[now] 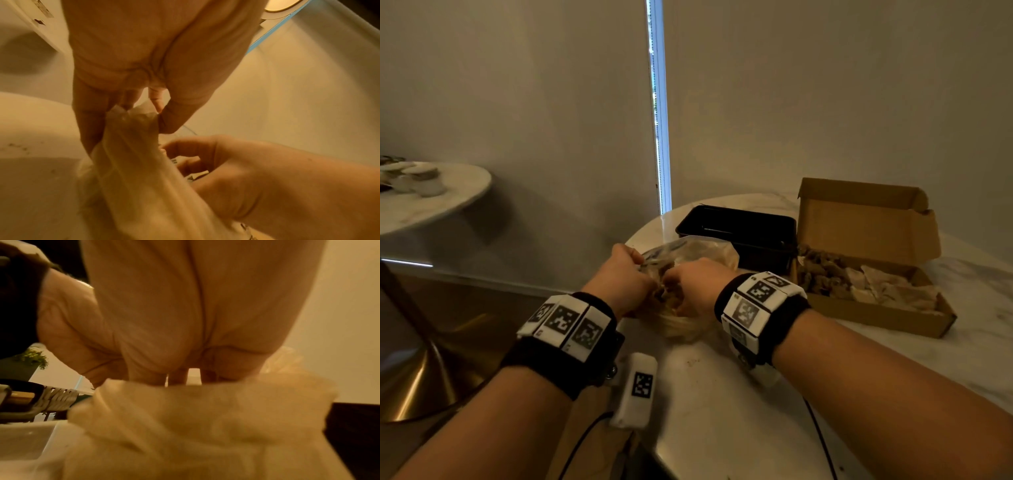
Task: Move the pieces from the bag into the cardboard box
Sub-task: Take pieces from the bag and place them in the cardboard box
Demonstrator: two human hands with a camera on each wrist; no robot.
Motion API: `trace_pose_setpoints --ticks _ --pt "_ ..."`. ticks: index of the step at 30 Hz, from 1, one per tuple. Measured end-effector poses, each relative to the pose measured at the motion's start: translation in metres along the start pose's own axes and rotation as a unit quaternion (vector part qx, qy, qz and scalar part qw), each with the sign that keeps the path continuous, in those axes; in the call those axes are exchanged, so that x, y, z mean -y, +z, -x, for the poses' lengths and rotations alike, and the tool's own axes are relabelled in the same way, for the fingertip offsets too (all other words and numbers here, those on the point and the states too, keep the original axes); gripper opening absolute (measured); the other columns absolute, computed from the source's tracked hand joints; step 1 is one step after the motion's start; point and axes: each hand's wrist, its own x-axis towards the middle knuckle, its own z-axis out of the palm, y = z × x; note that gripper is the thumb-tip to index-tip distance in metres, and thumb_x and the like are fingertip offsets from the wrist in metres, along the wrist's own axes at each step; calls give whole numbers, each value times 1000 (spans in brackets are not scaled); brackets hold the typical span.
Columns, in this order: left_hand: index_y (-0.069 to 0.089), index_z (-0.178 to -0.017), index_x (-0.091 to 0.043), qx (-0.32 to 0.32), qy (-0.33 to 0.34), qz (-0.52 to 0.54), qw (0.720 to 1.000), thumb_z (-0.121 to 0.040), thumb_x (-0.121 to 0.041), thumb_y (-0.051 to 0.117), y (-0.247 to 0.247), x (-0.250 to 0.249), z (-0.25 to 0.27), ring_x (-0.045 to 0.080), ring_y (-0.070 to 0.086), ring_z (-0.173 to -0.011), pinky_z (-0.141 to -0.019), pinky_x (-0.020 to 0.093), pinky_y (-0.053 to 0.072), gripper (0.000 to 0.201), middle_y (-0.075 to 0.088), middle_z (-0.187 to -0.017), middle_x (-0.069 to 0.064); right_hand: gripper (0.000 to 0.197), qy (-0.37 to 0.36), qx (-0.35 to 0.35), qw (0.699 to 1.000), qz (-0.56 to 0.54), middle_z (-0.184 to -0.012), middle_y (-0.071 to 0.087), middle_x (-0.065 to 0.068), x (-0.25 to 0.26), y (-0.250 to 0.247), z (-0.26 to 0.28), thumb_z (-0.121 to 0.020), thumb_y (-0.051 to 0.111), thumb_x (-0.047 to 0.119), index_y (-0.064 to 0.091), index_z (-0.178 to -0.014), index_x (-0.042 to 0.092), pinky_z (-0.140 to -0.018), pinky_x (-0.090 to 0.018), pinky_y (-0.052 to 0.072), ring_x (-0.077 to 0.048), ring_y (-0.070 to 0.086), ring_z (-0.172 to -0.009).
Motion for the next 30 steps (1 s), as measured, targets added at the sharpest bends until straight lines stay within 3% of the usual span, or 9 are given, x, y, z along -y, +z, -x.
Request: trace_pose_setpoints --ticks 7,11,15,20,23,27,29,30 --pt "49 -113 -24 -13 6 27 1000 -88 -3 66 3 7 4 32 69 -91 -81 51 62 36 65 -100 16 29 1 -63 998 -26 -117 71 -5 -8 -4 12 -92 68 19 72 -121 20 -86 -28 48 -25 63 -111" --pt "50 -112 -24 -27 29 36 999 -86 -6 70 3 7 1 23 63 -79 -65 38 57 37 65 -93 13 16 25 -128 986 -102 -101 67 2 -17 -7 19 -93 67 18 74 -108 20 -81 -27 45 -20 64 -103" --pt "51 -114 -23 -42 36 52 997 -90 -6 65 2 3 0 21 60 -77 -71 39 58 32 60 -90 9 19 49 -195 964 -173 -107 69 0 -26 -11 24 -94 67 18 73 -112 22 -90 -32 54 -19 64 -103" --pt "49 -117 -21 -51 43 70 995 -92 -6 65 4 0 -4 16 55 -75 -60 30 50 33 51 -88 1 15 48 -248 934 -253 -98 68 3 -34 -15 28 -92 68 15 72 -107 20 -86 -32 56 -17 65 -97" --pt "50 -119 -21 -56 45 73 995 -92 -8 65 3 0 -5 17 57 -75 -57 30 48 34 59 -97 8 12 51 -282 903 -320 -98 71 0 -38 -18 27 -91 71 16 73 -103 18 -84 -32 58 -16 67 -93" --pt "50 -124 -22 -50 35 80 995 -93 -19 68 1 -4 -5 20 57 -77 -65 34 52 36 58 -95 8 8 43 -312 866 -389 -92 72 2 -43 -27 31 -92 72 16 72 -98 20 -85 -34 61 -13 70 -88" --pt "50 -127 -23 -69 50 63 994 -93 -30 67 -1 -6 -5 23 59 -86 -67 35 50 38 60 -106 10 7 34 -314 862 -396 -90 74 0 -47 -33 37 -91 73 16 73 -97 19 -83 -38 62 -15 72 -86" --pt "51 -127 -25 -85 65 45 993 -91 -36 66 0 -8 -6 25 60 -98 -76 37 53 41 60 -116 11 7 32 -317 861 -397 -89 75 0 -49 -37 41 -91 73 17 73 -97 19 -82 -39 63 -16 72 -85"
